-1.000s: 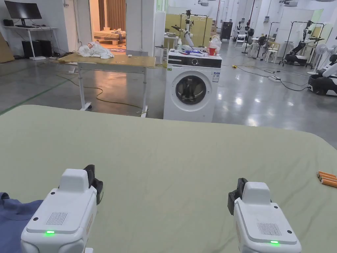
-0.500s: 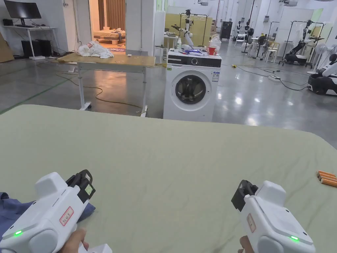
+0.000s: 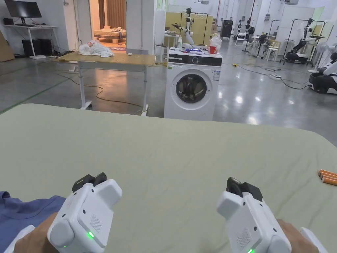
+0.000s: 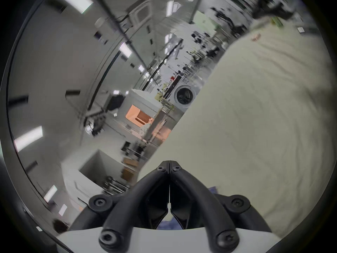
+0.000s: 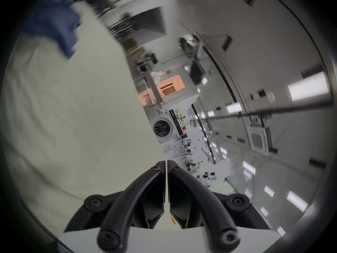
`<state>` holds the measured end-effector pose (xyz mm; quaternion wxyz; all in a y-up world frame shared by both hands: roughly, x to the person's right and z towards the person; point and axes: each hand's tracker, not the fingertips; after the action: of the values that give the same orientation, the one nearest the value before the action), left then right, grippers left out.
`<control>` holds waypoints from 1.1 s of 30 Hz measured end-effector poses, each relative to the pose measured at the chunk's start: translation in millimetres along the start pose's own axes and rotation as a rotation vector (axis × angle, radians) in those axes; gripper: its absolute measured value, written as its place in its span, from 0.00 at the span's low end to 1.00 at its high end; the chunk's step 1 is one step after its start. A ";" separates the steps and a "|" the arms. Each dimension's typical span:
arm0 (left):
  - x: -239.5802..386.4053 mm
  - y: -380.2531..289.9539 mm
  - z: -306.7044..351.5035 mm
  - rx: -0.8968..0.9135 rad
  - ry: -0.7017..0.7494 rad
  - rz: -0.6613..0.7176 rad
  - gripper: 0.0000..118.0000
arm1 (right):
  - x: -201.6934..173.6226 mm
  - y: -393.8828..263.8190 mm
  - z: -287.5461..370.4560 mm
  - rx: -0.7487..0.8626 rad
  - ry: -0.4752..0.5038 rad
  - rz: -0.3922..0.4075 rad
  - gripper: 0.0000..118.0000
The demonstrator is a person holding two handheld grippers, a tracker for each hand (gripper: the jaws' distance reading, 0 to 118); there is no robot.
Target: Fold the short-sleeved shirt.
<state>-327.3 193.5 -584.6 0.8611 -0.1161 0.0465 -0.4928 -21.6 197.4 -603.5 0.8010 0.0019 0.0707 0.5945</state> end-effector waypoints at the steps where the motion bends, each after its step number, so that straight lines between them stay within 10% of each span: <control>1: 1.2 -0.8 0.7 0.005 0.009 -0.035 0.00 | 0.1 0.0 0.3 -0.002 0.014 -0.012 0.01; 5: -8.4 -2.9 1.5 0.013 -0.006 0.154 0.00 | 4.1 0.7 4.8 -0.026 0.020 -0.143 0.01; 16: -50.2 -19.5 13.9 0.098 -0.074 1.291 0.00 | 25.6 -20.3 -2.8 -0.210 0.039 -1.409 0.01; 33: -102.5 -79.5 20.2 -0.169 -0.116 0.935 0.00 | 25.0 4.3 -6.0 -0.142 0.051 -1.257 0.01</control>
<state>-442.2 245.9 -549.0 0.9792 -0.1797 0.0854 -0.0400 -19.4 222.0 -611.9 0.9934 -0.1073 0.0376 0.0136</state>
